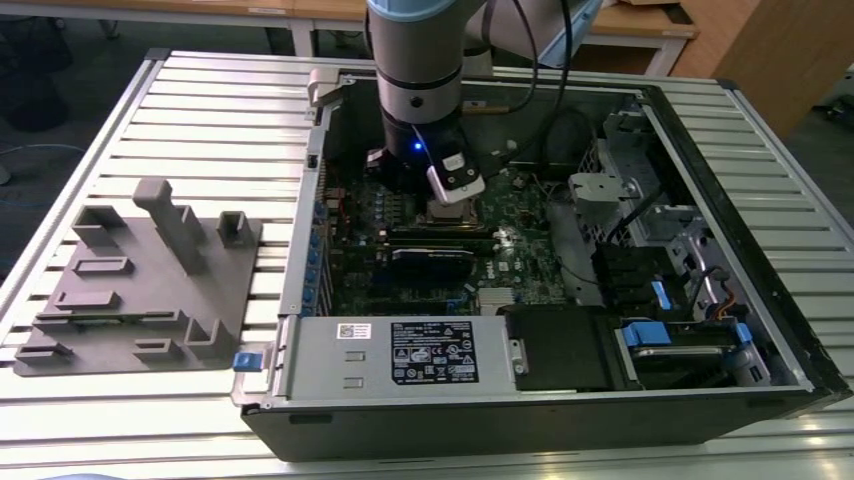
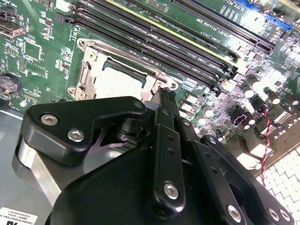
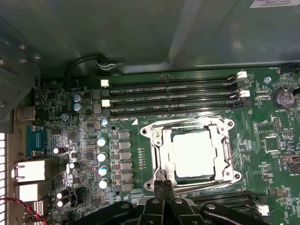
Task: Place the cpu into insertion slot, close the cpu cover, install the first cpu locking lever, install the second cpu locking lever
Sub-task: 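Install the second cpu locking lever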
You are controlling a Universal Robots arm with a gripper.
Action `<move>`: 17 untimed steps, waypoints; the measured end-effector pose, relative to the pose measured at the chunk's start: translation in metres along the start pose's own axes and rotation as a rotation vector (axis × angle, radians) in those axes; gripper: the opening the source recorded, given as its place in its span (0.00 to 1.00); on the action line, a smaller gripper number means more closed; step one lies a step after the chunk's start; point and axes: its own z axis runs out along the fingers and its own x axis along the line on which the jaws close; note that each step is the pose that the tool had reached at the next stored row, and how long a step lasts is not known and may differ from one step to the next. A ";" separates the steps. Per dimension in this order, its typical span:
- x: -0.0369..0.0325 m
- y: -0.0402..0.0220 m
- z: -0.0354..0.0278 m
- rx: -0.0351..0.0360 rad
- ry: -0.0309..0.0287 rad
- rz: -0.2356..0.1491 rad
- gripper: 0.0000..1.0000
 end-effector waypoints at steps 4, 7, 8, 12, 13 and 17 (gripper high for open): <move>-0.0002 0.0003 -0.0014 0.0000 0.0000 0.000 0.11; -0.0002 0.0002 -0.0014 -0.0002 -0.0001 0.000 0.11; -0.0001 0.0002 -0.0015 -0.0001 -0.0001 0.000 0.11; -0.0002 0.0003 -0.0026 0.0005 0.0003 0.000 0.11; -0.0002 0.0004 -0.0030 0.0003 0.0002 0.000 0.11; -0.0009 0.0016 -0.0115 0.0000 0.0000 0.000 0.11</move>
